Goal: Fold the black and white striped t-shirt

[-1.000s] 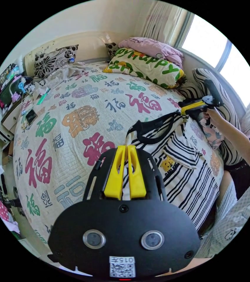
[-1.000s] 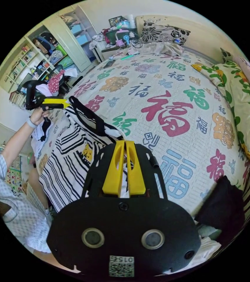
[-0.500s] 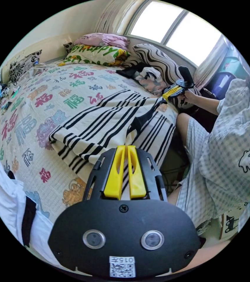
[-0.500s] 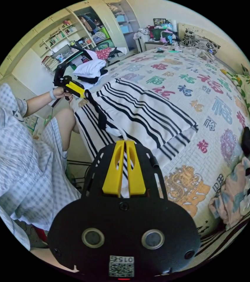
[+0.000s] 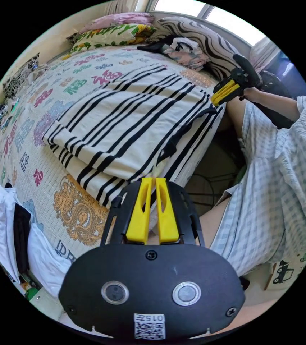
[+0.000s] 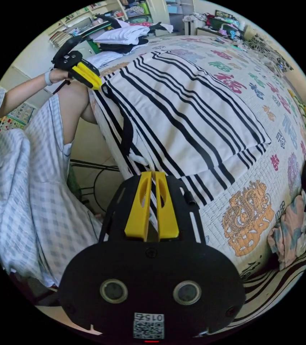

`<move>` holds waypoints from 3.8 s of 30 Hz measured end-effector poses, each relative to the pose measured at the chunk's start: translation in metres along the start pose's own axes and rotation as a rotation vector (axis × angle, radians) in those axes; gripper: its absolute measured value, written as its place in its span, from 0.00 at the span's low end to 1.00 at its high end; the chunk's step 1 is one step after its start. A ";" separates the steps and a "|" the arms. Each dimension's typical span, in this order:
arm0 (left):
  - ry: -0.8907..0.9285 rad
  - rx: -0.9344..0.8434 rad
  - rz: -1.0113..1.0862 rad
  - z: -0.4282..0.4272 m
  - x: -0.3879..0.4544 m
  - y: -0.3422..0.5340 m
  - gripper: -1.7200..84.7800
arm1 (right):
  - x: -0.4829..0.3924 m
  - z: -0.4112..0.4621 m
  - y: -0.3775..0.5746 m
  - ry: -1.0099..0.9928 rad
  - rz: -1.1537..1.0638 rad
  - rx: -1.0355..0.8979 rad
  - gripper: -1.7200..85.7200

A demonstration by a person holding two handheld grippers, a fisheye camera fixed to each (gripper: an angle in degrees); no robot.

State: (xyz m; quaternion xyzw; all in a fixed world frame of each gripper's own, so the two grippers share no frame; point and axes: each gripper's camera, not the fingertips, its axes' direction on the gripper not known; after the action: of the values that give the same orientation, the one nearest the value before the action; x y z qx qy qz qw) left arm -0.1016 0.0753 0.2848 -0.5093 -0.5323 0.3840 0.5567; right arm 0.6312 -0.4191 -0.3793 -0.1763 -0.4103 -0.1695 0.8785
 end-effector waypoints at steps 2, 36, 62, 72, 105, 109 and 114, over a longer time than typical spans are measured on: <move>0.027 -0.082 -0.013 0.001 -0.001 0.004 0.03 | -0.001 0.002 0.007 -0.038 0.031 -0.051 0.05; -0.022 0.264 -0.816 -0.085 -0.254 -0.035 0.12 | 0.334 -0.122 0.035 -0.352 0.817 0.330 0.12; 0.465 0.478 -1.013 -0.083 -0.351 0.068 0.05 | 0.469 -0.130 0.065 -0.684 0.890 0.334 0.07; 0.491 0.454 -0.980 -0.095 -0.357 0.084 0.09 | 0.494 -0.129 0.079 -0.727 0.871 0.264 0.10; 0.512 0.507 -0.993 -0.089 -0.328 0.132 0.06 | 0.472 -0.026 0.090 -0.695 0.866 0.294 0.02; 0.561 0.447 -0.904 -0.094 -0.293 0.139 0.10 | 0.445 -0.009 0.104 -0.725 0.837 0.292 0.09; 0.561 0.245 -0.788 -0.086 -0.200 0.151 0.11 | 0.362 0.015 0.105 -0.668 0.678 0.158 0.11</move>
State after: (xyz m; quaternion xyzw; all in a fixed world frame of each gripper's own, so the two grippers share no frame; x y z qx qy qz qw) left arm -0.0270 -0.1039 0.1042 -0.2840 -0.4650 0.0521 0.8369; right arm 0.8866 -0.3755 -0.1057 -0.2774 -0.6010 0.2239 0.7153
